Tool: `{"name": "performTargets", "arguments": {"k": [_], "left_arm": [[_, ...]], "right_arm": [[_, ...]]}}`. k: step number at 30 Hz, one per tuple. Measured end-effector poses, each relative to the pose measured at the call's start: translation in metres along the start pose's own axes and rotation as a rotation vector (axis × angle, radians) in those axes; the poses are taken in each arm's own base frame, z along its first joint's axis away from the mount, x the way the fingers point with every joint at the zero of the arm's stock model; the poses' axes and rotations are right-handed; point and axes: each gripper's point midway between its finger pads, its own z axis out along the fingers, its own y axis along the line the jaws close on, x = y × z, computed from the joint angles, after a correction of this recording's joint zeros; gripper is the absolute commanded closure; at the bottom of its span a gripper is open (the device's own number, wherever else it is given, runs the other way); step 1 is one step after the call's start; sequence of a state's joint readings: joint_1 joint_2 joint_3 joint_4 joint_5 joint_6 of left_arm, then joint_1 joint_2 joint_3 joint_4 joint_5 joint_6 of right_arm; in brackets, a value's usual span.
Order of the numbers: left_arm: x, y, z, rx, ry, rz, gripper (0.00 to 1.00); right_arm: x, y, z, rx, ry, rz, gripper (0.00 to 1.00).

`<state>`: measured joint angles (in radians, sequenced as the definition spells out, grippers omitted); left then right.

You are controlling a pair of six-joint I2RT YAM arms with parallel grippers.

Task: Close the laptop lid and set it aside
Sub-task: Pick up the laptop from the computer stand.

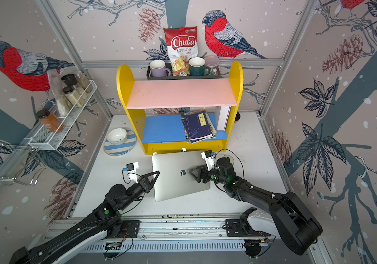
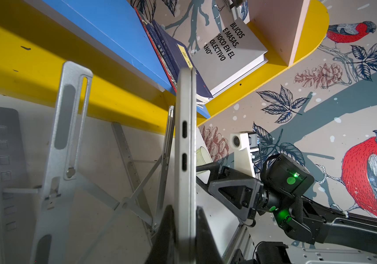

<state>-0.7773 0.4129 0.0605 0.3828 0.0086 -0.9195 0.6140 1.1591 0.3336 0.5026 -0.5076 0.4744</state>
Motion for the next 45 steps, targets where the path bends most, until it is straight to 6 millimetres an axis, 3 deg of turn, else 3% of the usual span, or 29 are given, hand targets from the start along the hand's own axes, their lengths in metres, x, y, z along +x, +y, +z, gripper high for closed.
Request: {"name": "performTargets", "arguments": {"k": [8,18,45], "left_arm": [[-0.007,-0.004,-0.01,0.017,-0.039,0.005,1.0],[-0.023,0.002,-0.022,0.002,-0.143,-0.013,1.0],[-0.038,0.003,-0.028,0.019,-0.228,-0.165,1.0]], "right_arm": [[-0.025,0.0,-0.021,0.069,-0.073,0.022,0.07],[-0.008,-0.038,-0.036,0.182,-0.076,0.143,0.12],[0.002,-0.038,-0.026,0.068,-0.047,0.249,0.18]]}}
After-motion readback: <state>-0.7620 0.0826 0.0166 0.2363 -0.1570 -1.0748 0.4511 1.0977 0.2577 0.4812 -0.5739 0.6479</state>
